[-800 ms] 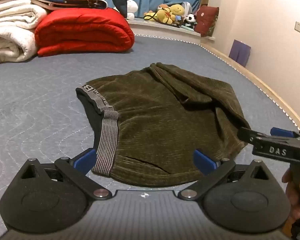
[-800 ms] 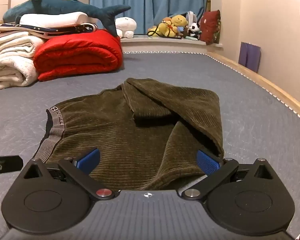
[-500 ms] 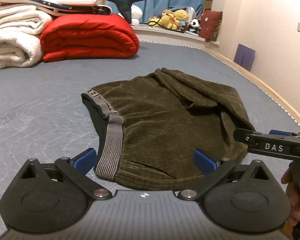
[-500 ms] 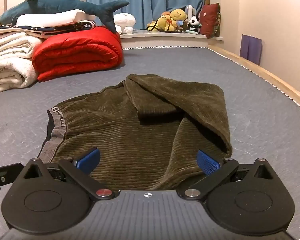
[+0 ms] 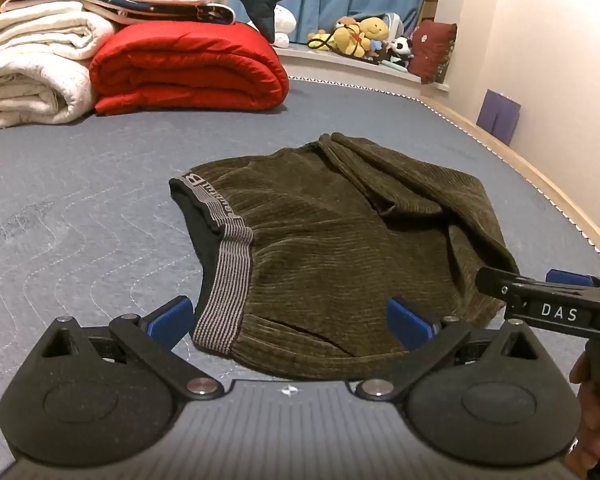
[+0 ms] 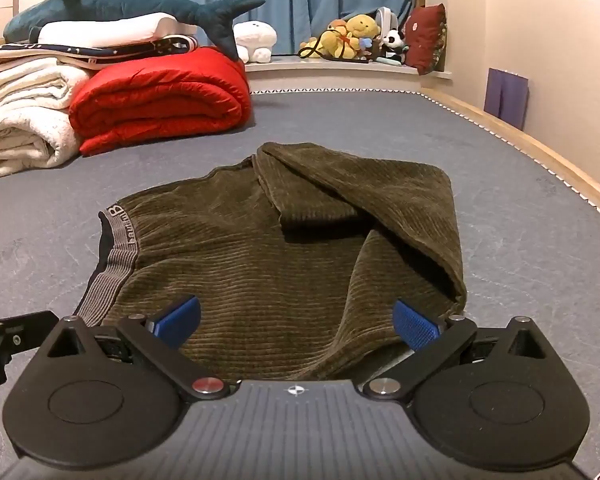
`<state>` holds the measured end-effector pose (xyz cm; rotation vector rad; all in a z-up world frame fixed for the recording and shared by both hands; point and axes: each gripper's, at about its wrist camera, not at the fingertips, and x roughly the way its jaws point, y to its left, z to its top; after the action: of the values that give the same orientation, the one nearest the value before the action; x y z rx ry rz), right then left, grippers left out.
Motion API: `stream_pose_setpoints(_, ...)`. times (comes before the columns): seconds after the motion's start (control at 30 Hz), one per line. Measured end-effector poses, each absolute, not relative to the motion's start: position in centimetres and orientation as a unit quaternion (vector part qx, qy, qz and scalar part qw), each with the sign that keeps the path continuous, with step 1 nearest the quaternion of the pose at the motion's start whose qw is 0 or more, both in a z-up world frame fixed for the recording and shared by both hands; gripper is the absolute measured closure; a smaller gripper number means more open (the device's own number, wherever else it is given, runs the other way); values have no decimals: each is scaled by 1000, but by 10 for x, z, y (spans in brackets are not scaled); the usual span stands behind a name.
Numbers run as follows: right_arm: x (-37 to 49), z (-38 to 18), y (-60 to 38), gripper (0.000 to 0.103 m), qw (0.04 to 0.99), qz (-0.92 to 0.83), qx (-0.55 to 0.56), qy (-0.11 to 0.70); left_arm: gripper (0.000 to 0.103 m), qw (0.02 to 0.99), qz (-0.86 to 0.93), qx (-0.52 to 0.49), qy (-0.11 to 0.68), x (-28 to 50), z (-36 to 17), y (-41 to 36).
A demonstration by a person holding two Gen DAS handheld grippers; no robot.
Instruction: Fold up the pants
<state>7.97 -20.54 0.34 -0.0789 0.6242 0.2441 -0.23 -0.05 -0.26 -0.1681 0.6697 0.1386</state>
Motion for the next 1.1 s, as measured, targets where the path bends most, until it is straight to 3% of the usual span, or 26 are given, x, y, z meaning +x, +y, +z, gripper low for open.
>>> stream_pose_setpoints(1.1, 77, -1, -206, 2, 941, 126, -43, 312, 0, 938, 67, -85, 330, 1, -4, -3)
